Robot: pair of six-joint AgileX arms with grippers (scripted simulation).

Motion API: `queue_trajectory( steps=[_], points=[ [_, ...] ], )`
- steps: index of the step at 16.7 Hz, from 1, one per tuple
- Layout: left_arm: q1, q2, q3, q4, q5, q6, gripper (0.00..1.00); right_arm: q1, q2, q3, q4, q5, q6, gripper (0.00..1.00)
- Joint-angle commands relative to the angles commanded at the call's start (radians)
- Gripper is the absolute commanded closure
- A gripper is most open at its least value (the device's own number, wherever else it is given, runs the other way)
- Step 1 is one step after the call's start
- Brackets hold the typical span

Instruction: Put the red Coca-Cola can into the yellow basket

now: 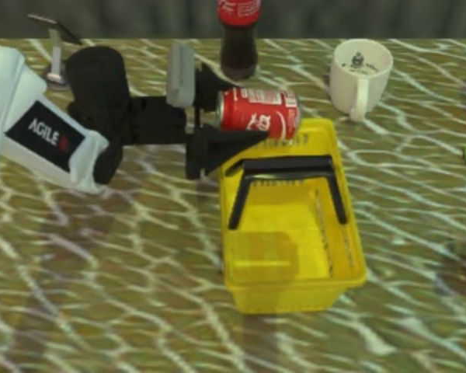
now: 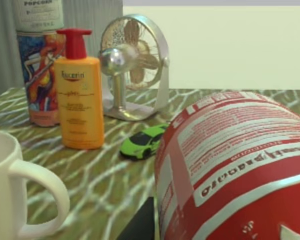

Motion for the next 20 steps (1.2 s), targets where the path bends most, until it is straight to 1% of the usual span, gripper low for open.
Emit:
queue_trajectory(
  steps=[10,11,20],
  points=[
    [0.0,0.0,0.0,0.0,0.0,0.0,0.02,0.0,0.0,0.0,0.0,0.0,0.0,0.0],
    [0.0,0.0,0.0,0.0,0.0,0.0,0.0,0.0,0.0,0.0,0.0,0.0,0.0,0.0],
    [-0.003,-0.002,0.001,-0.001,-0.002,0.001,0.0,0.0,0.0,0.0,0.0,0.0,0.0,0.0]
  ],
)
